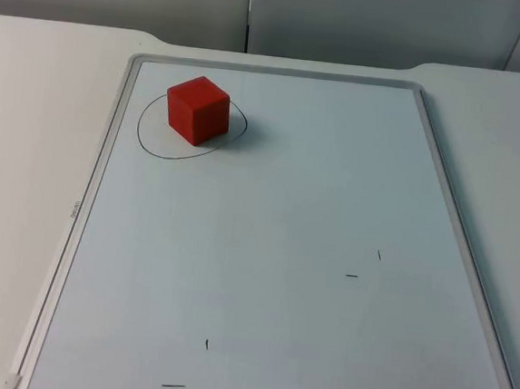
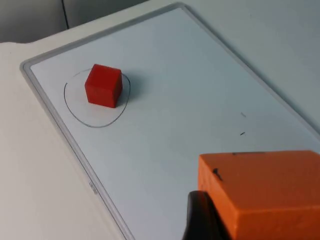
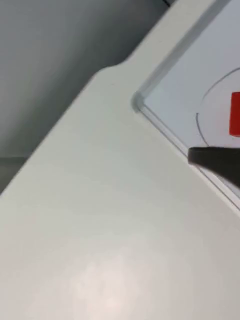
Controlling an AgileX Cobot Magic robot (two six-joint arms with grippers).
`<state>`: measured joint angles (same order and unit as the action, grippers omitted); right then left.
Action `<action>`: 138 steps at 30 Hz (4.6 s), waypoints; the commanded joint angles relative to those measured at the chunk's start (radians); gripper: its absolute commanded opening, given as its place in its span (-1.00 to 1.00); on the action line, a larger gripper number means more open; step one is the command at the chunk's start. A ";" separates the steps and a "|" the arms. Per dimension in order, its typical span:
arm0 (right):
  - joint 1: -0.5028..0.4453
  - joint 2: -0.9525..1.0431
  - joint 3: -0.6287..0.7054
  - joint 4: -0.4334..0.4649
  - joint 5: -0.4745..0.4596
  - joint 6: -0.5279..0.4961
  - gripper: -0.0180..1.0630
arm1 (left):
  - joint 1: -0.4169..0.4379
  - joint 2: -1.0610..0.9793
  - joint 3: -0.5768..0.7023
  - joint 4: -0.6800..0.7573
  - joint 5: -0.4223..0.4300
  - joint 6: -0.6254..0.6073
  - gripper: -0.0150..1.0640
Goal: Pick up one cube with the left hand and another cube with the right hand. First place the cube in the right hand at the target position, then stack the cube in the left hand on top.
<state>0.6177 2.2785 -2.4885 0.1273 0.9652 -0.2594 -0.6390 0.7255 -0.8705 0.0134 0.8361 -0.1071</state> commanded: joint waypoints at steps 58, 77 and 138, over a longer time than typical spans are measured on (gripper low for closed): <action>0.001 -0.927 -0.005 0.101 0.256 -0.125 0.50 | 0.368 1.729 -1.476 -0.243 0.385 0.534 -0.98; 0.001 -0.925 -0.005 0.101 0.256 -0.115 0.46 | 0.359 1.781 -1.476 -0.293 0.385 0.516 -0.98; 0.001 -0.957 0.520 0.062 0.144 -0.163 0.46 | 0.353 0.731 -1.243 -0.325 0.385 0.533 0.97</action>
<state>0.6177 1.3292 -1.9965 0.1813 1.1408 -0.4122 -0.2790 1.4856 -2.1621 -0.3036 1.2118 0.4154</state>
